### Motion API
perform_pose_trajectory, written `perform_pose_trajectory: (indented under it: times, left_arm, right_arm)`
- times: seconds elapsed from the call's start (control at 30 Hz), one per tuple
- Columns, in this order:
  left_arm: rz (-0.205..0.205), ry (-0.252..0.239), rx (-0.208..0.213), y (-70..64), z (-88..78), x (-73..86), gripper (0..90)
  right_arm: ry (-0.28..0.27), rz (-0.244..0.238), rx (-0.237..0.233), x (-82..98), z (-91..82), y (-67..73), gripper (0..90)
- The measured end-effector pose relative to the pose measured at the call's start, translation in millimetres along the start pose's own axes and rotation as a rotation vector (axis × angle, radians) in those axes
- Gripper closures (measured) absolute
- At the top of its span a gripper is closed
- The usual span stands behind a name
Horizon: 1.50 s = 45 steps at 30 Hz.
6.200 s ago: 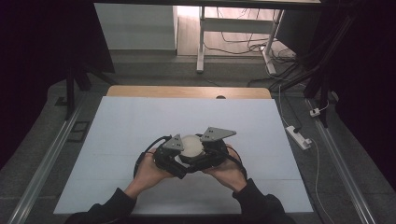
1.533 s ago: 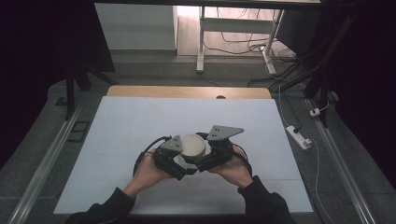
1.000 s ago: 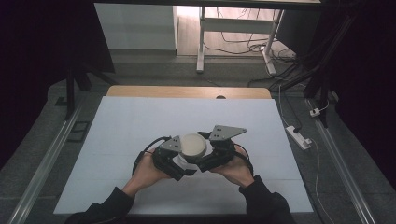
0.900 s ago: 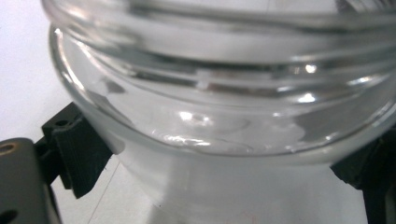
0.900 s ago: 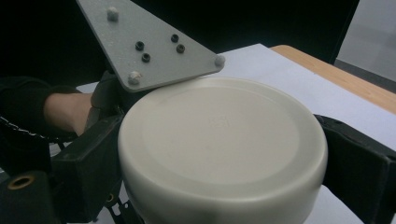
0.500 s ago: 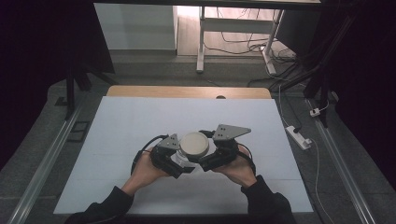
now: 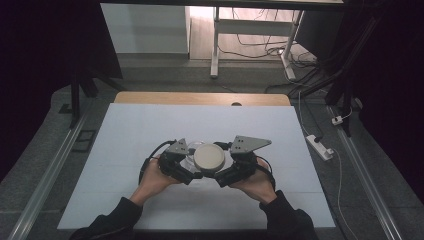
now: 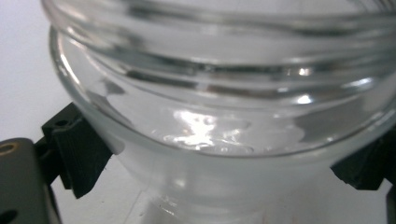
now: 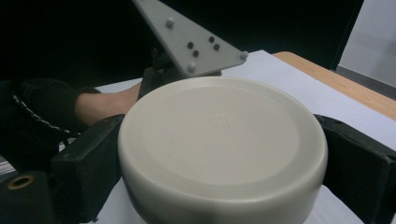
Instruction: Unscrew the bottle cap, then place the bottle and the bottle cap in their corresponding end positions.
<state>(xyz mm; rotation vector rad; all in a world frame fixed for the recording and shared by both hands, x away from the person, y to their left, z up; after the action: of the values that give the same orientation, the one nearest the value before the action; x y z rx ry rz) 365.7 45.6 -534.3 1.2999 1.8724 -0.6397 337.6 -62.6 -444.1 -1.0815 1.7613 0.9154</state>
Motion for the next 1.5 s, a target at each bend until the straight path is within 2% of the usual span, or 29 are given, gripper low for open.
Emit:
perform_pose_trajectory:
  times: [0.27,0.73,1.13,1.5]
  left_arm:
    - [-0.019,-0.007,-0.034,12.8,-3.1,-1.8,7.8]
    - [-0.023,-0.033,-0.051,28.2,2.0,-13.6,7.8]
    - [-0.022,-0.04,-0.069,39.4,8.8,-17.6,7.8]
    - [-0.028,-0.047,-0.084,47.2,13.3,-19.7,7.8]
  right_arm:
    - [0.002,-0.002,-0.009,2.5,-3.7,6.2,7.7]
    - [0.017,-0.013,-0.004,16.6,-4.4,17.7,7.7]
    - [0.034,-0.006,0.001,37.1,2.0,17.9,7.6]
    - [0.051,-0.022,0.005,52.3,10.6,14.9,7.6]
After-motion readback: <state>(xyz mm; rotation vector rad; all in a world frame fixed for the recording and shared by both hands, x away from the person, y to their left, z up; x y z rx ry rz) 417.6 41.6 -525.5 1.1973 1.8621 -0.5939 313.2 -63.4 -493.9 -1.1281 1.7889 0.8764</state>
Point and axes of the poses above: each handheld gripper's, and its own axes: z roughly forward along the jaws, x roughly out of its underside, y roughly to its left, the point moved 8 cm from there along z, roughly forward along the jaws, and after that the axes turned 7 degrees about z, right-handed, at the moved point
